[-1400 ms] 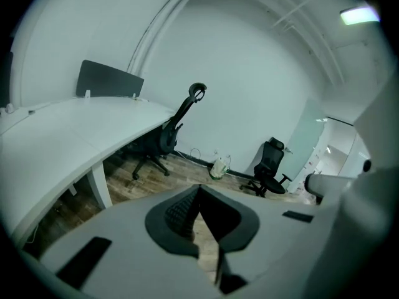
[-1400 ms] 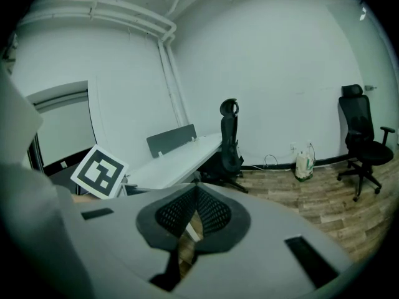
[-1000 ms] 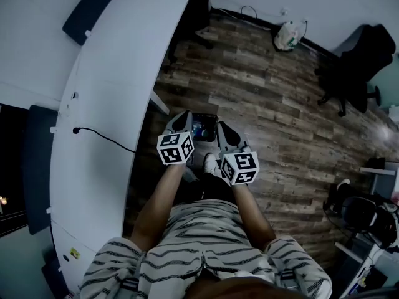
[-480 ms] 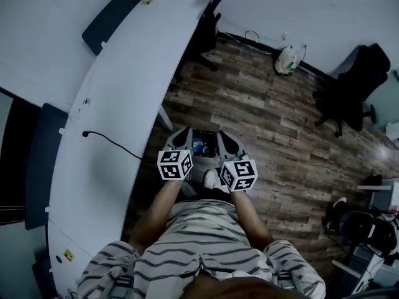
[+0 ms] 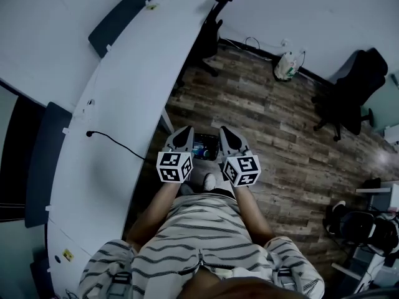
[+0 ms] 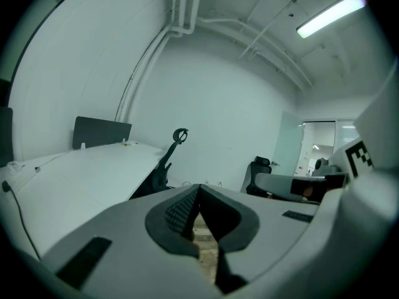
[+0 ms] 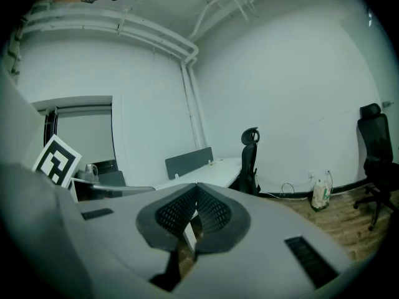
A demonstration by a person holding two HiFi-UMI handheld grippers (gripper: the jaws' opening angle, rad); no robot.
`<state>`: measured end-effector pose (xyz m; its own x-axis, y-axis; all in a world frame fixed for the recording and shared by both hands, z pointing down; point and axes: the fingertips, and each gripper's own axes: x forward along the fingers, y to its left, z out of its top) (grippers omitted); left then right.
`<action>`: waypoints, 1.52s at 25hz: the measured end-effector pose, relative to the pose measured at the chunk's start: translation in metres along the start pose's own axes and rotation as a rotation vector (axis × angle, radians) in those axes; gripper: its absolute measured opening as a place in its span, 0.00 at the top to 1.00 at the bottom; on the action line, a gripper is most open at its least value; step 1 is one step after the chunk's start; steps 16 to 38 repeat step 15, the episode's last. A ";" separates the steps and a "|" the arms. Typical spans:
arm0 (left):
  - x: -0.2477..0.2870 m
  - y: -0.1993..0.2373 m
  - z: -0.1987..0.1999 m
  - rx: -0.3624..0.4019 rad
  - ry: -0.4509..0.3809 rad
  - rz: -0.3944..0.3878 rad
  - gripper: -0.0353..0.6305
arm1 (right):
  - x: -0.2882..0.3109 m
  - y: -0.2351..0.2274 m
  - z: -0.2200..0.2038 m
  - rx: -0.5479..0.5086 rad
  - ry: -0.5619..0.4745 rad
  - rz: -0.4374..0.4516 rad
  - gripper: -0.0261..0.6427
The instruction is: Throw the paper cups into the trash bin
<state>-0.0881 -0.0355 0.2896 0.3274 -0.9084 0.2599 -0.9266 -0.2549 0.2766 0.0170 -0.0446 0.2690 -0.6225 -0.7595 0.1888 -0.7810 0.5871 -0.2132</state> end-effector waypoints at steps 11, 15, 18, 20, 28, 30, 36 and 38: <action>-0.001 -0.002 0.017 0.042 -0.049 -0.012 0.91 | 0.008 0.004 0.020 -0.031 -0.045 0.028 0.94; -0.002 -0.003 0.022 0.043 -0.064 -0.015 0.91 | 0.011 0.004 0.027 -0.044 -0.058 0.031 0.94; -0.002 -0.003 0.022 0.043 -0.064 -0.015 0.91 | 0.011 0.004 0.027 -0.044 -0.058 0.031 0.94; -0.002 -0.003 0.022 0.043 -0.064 -0.015 0.91 | 0.011 0.004 0.027 -0.044 -0.058 0.031 0.94; -0.002 -0.003 0.022 0.043 -0.064 -0.015 0.91 | 0.011 0.004 0.027 -0.044 -0.058 0.031 0.94; -0.002 -0.003 0.022 0.043 -0.064 -0.015 0.91 | 0.011 0.004 0.027 -0.044 -0.058 0.031 0.94; -0.002 -0.003 0.022 0.043 -0.064 -0.015 0.91 | 0.011 0.004 0.027 -0.044 -0.058 0.031 0.94; -0.002 -0.003 0.022 0.043 -0.064 -0.015 0.91 | 0.011 0.004 0.027 -0.044 -0.058 0.031 0.94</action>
